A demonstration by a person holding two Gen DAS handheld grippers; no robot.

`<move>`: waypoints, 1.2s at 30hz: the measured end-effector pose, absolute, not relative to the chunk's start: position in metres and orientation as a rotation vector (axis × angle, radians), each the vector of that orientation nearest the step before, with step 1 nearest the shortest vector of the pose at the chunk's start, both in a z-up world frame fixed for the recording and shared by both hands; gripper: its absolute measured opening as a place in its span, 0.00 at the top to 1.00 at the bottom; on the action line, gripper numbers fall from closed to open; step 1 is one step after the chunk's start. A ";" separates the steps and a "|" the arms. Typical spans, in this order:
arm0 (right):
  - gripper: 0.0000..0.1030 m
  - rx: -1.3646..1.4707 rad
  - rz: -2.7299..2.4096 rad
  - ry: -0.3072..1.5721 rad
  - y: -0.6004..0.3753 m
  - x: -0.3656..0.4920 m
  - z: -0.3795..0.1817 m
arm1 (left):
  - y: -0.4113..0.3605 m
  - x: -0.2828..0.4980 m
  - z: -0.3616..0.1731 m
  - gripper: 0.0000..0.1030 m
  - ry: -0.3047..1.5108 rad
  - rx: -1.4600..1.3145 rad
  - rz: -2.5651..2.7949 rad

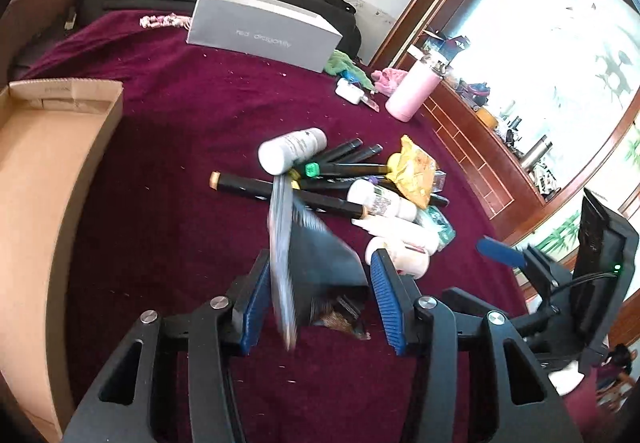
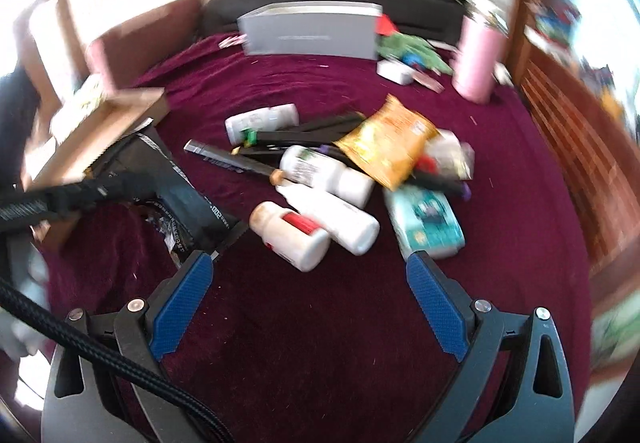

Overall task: Organize objects
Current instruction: 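Grasp the black snack bag with the left tool while the right tool grasps a white-red bottle, then carry the black bag and white bottle with both tools over the cardboard box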

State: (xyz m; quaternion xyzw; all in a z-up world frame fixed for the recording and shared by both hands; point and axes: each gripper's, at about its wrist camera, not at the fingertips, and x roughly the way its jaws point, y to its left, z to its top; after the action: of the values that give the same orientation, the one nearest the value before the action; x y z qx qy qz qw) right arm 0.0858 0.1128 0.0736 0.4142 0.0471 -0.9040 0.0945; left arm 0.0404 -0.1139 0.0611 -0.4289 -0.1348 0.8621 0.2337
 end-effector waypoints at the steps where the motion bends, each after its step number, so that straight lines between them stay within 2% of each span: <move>1: 0.05 1.228 -2.670 0.195 0.107 0.082 0.072 | -0.114 0.037 0.059 0.58 -0.370 -1.193 2.368; 3: 0.17 1.244 -2.622 0.279 0.097 0.068 0.064 | -0.110 0.030 0.050 0.58 -0.376 -1.244 2.377; 6: 0.32 1.296 -2.551 0.299 0.090 0.050 0.053 | -0.104 0.026 0.038 0.55 -0.423 -1.276 2.368; 10: 0.39 1.352 -2.485 0.336 0.082 0.039 0.037 | -0.093 0.024 0.029 0.53 -0.409 -1.284 2.359; 12: 0.49 1.379 -2.455 0.354 0.078 0.036 0.032 | -0.086 0.017 0.024 0.53 -0.419 -1.296 2.359; 17: 0.61 1.424 -2.421 0.258 0.079 0.027 0.027 | -0.084 0.002 0.012 0.54 -0.499 -1.335 2.356; 19: 0.60 1.416 -2.437 0.227 0.081 0.027 0.028 | -0.088 0.002 0.010 0.62 -0.520 -1.325 2.345; 25: 0.60 1.437 -2.426 0.119 0.084 0.018 0.027 | -0.095 0.018 0.022 0.69 -0.498 -1.263 2.344; 27: 0.62 1.450 -2.435 0.078 0.086 0.016 0.025 | -0.099 0.026 0.029 0.70 -0.489 -1.236 2.352; 29: 0.69 1.457 -2.432 0.022 0.089 0.016 0.026 | -0.104 0.032 0.035 0.70 -0.497 -1.216 2.353; 31: 0.69 1.467 -2.418 -0.059 0.094 0.017 0.028 | -0.109 0.038 0.041 0.71 -0.500 -1.195 2.359; 36: 0.69 1.441 -2.415 -0.113 0.095 0.032 0.042 | -0.128 0.062 0.061 0.71 -0.497 -1.129 2.396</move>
State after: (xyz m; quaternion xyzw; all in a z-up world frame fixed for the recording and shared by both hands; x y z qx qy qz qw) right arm 0.0323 0.0954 0.0423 0.5053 -0.0395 -0.8465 0.1628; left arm 0.0624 -0.1280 0.0609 -0.4086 -0.1799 0.8670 0.2214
